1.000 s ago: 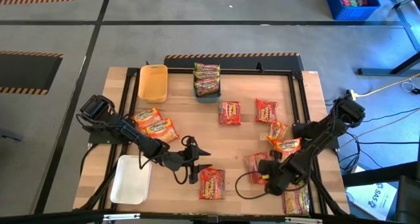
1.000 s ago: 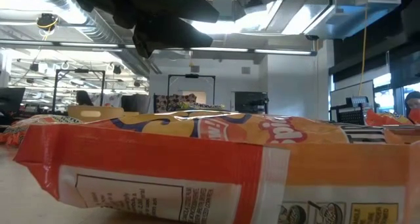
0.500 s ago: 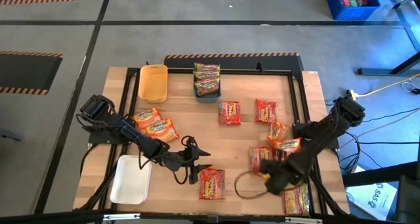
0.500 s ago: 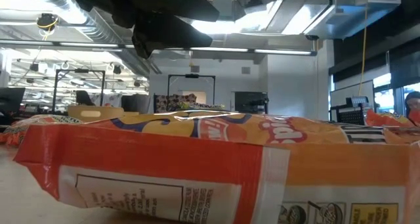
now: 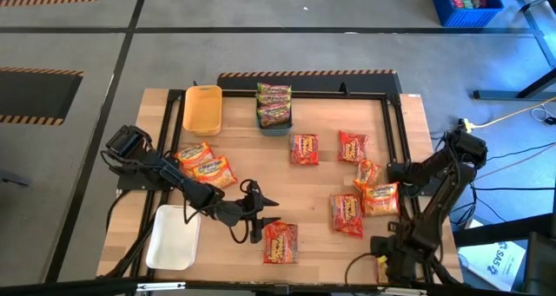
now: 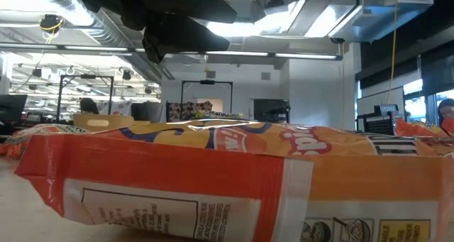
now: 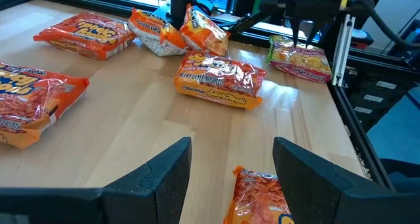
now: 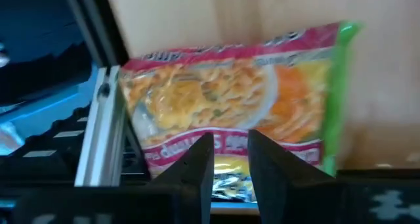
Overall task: Sort Maruchan noodles
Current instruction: Put the green noodle pack into the blue bin
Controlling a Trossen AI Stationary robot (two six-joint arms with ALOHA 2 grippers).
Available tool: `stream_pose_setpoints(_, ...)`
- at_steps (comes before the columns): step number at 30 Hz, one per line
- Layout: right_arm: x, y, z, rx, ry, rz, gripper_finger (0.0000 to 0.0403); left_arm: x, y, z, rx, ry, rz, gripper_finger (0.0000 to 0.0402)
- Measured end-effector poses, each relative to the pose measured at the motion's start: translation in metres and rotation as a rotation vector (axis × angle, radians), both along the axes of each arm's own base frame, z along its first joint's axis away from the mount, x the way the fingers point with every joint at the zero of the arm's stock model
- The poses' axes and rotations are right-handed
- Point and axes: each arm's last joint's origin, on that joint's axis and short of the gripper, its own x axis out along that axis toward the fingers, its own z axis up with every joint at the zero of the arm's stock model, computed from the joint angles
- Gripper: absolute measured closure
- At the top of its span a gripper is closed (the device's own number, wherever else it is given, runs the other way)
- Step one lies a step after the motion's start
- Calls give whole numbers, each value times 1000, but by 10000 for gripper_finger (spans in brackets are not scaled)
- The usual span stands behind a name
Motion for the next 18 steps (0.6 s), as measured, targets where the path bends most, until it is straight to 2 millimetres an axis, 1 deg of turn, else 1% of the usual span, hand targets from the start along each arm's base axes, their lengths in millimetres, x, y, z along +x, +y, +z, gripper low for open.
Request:
stream_pose_setpoints(3,-4,2,-6,12,-9,0,324,0,0,0,0,0,0,193)
stream_pose_setpoints(6,-2,3,-13,-4,-27,-5,324,0,0,0,0,0,0,193)
stream_pose_setpoints(11,2,8,-23,5,-93,38,324,0,1,0,0,0,3,193)
stream_pose_setpoints(15,10,6,-26,-20,-148,35,324,0,1,0,-1,-1,3,193)
stream_pose_setpoints(18,25,4,-25,-12,-253,27,324,0,1,0,-1,-1,3,193)
